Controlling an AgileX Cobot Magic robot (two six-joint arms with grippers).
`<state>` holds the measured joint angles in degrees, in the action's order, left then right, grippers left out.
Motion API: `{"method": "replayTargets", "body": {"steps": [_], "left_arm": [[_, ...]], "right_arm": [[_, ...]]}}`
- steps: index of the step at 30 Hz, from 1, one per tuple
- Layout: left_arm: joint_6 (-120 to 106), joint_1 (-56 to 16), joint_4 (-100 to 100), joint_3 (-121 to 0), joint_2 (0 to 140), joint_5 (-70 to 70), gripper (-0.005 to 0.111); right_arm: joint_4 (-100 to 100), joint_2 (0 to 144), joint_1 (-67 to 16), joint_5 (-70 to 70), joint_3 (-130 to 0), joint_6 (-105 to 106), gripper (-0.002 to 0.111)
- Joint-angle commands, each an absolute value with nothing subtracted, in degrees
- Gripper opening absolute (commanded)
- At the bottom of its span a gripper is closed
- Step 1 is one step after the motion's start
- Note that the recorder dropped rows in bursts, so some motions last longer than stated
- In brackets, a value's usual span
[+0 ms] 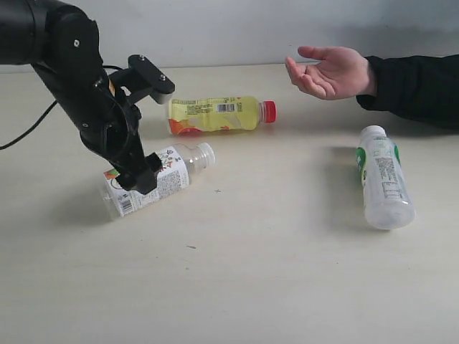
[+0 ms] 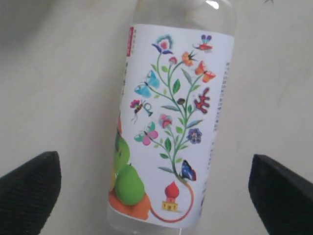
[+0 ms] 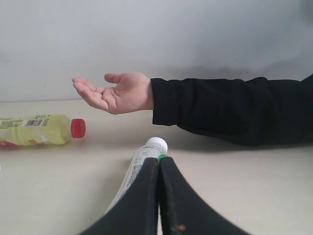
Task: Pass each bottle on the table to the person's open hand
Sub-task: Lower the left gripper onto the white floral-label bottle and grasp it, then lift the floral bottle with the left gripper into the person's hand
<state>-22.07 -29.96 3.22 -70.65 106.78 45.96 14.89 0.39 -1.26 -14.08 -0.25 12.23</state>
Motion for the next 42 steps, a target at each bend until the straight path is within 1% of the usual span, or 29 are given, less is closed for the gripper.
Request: {"method": "replayTargets", "body": {"steps": [1,14,16,17,18,19,20,22,25,26,30,34,42], "left_arm": [[-22.2,-30.2,2.7,-70.7,109.7,44.6,0.105],[-22.2,-30.2,2.8,-70.7,114.4,42.4,0.105],[-22.2,-30.2,2.8,-70.7,114.4,42.5,0.103],[-22.2,-30.2,2.8,-70.7,114.4,42.5,0.099],[-22.2,-30.2,2.8,-70.7,114.4,42.6,0.094],[-22.2,-30.2,2.8,-70.7,114.4,42.8,0.086],[-22.2,-30.2,2.8,-70.7,114.4,43.1,0.075],[-22.2,-30.2,2.8,-70.7,114.4,43.6,0.047],[-22.2,-30.2,3.6,-70.7,114.4,44.9,-0.001],[-21.7,-30.2,4.1,-70.7,114.4,45.7,0.001],[-20.5,-30.2,4.3,-70.7,113.3,47.4,0.0],[-14.1,-31.5,4.3,-70.7,110.5,48.0,0.0],[-6.3,-41.9,4.3,-72.6,103.5,56.0,0.0]], "right_arm": [[15.0,0.0,-1.4,-13.5,0.0,12.2,0.0],[15.0,0.0,-1.4,-13.5,0.0,12.2,0.0],[15.0,0.0,-1.4,-13.5,0.0,12.2,0.0],[15.0,0.0,-1.4,-13.5,0.0,12.2,0.0],[15.0,0.0,-1.4,-13.5,0.0,12.2,0.0],[15.0,0.0,-1.4,-13.5,0.0,12.2,0.0],[15.0,0.0,-1.4,-13.5,0.0,12.2,0.0],[15.0,0.0,-1.4,-13.5,0.0,12.2,0.0],[15.0,0.0,-1.4,-13.5,0.0,12.2,0.0],[15.0,0.0,-1.4,-13.5,0.0,12.2,0.0],[15.0,0.0,-1.4,-13.5,0.0,12.2,0.0],[15.0,0.0,-1.4,-13.5,0.0,12.2,0.0],[15.0,0.0,-1.4,-13.5,0.0,12.2,0.0]]}}
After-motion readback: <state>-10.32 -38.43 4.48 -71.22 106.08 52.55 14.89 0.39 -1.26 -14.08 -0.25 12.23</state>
